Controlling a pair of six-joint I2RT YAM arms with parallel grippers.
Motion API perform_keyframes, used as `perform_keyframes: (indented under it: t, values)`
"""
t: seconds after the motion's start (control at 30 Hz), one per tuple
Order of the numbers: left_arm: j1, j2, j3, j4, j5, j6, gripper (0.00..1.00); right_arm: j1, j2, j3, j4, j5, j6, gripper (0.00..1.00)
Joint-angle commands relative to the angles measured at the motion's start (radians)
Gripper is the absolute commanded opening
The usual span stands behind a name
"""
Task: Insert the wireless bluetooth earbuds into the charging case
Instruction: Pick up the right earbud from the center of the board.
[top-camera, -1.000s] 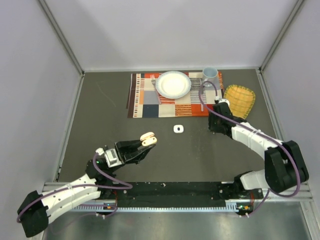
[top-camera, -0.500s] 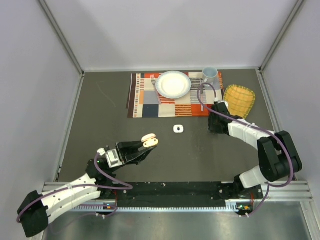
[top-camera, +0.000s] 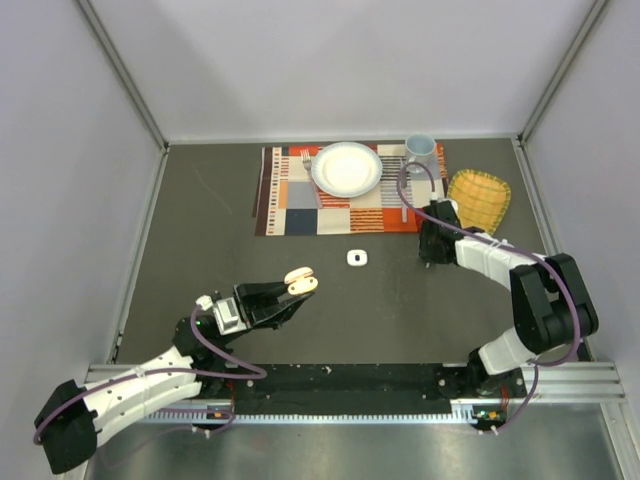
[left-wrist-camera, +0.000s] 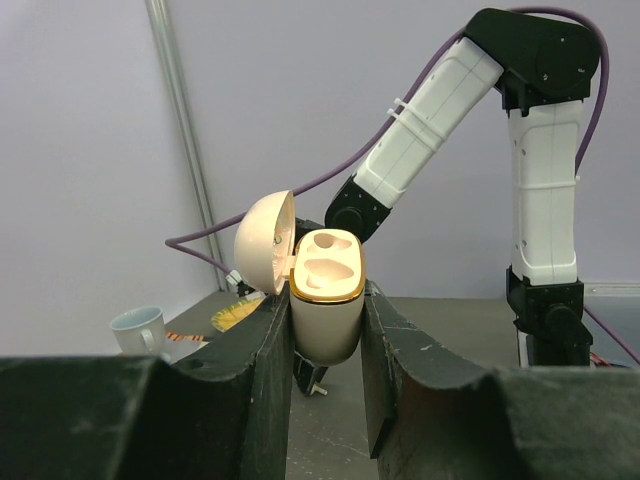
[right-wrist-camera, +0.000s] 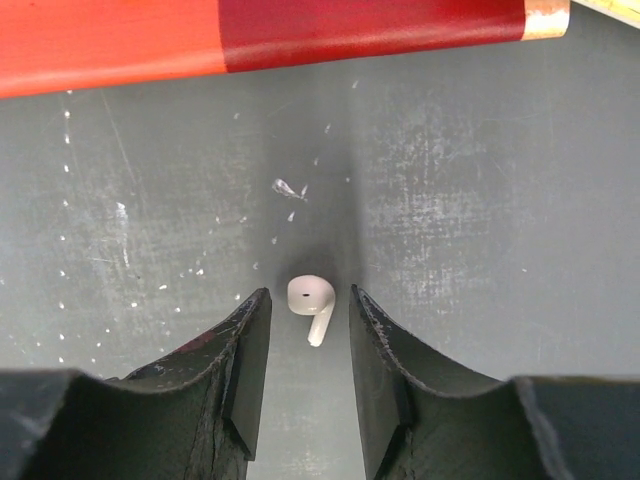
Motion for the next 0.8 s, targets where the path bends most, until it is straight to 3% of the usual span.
perform_keyframes:
  t: [0.0,0.77]
  values:
    - [-0.002,-0.015,-0.079,0.033,0.003,0.0,0.0,-0.02,0.006,0.043,-0.002,-0.004,0.012,0.36]
    - [-0.001,-0.004,-0.08,0.034,-0.003,-0.007,0.0,-0.02,0.047,0.066,-0.051,-0.026,-0.003,0.25]
